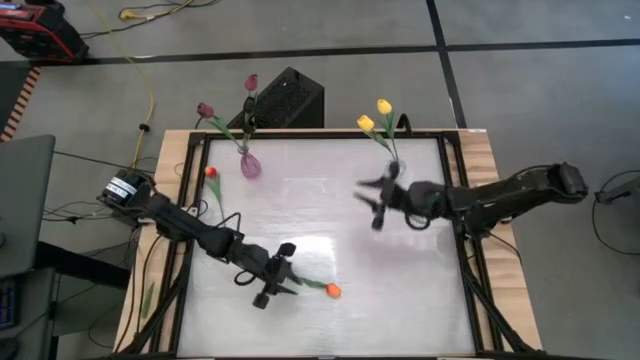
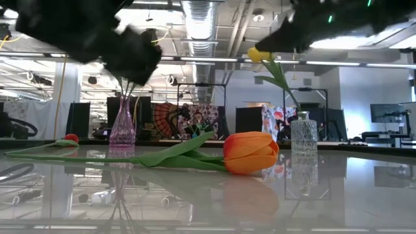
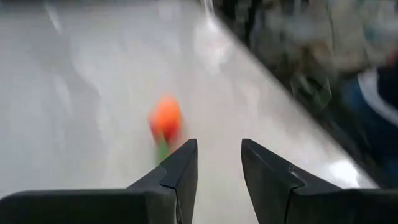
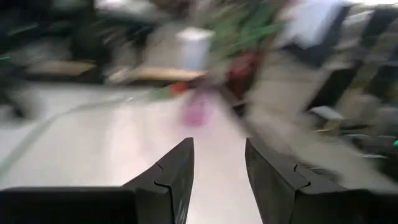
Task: Sort flowers into vase by color
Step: Put the bottom orange tulip into the transparent vase
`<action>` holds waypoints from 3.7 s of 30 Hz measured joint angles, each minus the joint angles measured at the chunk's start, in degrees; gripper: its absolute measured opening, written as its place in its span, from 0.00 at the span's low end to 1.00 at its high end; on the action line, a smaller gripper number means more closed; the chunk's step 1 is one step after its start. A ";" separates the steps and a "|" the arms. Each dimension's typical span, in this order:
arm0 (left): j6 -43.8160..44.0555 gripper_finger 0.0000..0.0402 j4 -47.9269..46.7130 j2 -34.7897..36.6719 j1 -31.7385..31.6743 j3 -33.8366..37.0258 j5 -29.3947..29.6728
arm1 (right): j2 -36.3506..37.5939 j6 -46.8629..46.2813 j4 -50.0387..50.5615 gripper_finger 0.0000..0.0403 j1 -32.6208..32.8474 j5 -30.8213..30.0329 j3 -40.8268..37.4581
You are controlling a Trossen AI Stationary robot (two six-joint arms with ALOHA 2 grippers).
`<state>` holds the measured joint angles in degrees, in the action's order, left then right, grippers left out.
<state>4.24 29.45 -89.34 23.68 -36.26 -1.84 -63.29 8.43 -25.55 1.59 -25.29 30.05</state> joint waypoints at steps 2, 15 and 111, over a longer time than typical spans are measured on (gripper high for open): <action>2.31 0.28 -10.24 1.13 1.07 -1.46 -0.74 | -0.99 -1.52 9.32 0.42 4.64 0.88 5.06; 6.99 0.28 -28.95 0.20 6.06 -4.64 16.13 | -14.50 -9.93 15.92 0.42 30.74 -1.08 15.98; -3.02 0.00 31.21 2.89 -8.19 -4.58 14.29 | -27.04 -4.01 -23.53 0.42 17.40 5.98 16.72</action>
<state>1.21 60.66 -86.46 15.49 -40.84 12.45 -90.32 4.43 -49.08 18.98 -19.31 46.76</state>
